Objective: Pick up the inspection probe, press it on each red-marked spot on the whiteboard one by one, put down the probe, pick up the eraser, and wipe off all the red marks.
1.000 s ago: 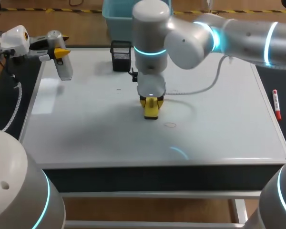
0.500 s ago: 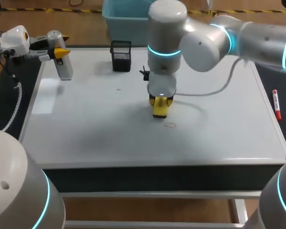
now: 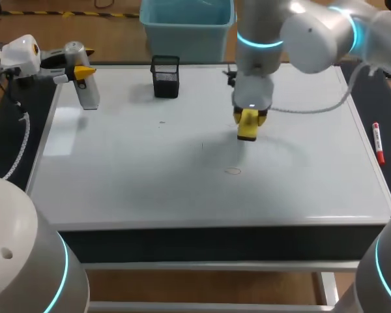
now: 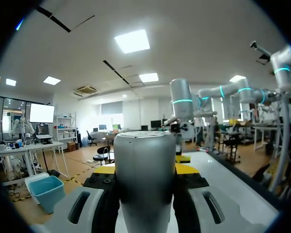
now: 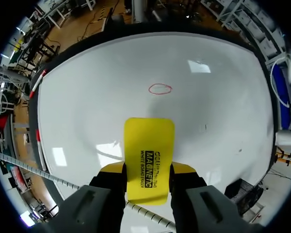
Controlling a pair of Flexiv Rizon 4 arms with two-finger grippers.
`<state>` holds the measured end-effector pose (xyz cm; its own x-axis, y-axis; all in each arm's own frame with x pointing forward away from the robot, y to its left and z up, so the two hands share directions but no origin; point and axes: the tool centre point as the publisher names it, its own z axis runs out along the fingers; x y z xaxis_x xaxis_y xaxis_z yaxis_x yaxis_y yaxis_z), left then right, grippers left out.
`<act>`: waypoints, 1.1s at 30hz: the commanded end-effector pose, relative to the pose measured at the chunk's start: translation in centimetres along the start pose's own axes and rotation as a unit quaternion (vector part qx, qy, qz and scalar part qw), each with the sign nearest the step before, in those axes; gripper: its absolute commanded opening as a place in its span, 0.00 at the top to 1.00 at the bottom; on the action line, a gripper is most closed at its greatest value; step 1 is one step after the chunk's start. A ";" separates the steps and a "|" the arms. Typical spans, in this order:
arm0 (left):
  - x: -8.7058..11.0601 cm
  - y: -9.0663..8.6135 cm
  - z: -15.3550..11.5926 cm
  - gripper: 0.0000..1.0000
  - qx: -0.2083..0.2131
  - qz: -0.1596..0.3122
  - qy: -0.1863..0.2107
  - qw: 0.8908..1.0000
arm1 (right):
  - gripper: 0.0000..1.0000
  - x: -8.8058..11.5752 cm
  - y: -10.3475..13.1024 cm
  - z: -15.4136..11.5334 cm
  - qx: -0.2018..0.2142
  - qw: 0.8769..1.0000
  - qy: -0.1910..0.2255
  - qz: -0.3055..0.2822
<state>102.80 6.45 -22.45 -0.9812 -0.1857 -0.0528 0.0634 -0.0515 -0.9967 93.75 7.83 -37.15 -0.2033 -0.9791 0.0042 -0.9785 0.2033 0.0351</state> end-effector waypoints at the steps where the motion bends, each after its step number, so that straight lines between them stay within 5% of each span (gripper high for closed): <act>1: -0.1 0.0 0.0 1.00 0.001 0.000 0.001 1.000 | 1.00 1.2 0.3 -0.8 0.003 1.000 -0.005 -0.003; 15: -0.1 0.0 0.0 1.00 0.001 0.000 0.001 1.000 | 1.00 1.0 0.3 -0.5 0.000 1.000 -0.004 -0.005; 25: -0.1 0.0 0.0 1.00 0.001 0.000 0.001 1.000 | 1.00 4.0 -7.0 -1.5 0.041 0.998 0.022 0.051; 33: -0.1 0.0 0.0 1.00 0.001 0.000 0.001 1.000 | 1.00 7.3 -10.9 -1.0 0.014 0.994 0.003 0.106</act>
<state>102.80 6.47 -22.45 -0.9812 -0.1859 -0.0529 0.0635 -0.0514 -0.9967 101.62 -0.47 -36.16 -0.4003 -0.9160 0.0279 -0.9161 0.3992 -0.0365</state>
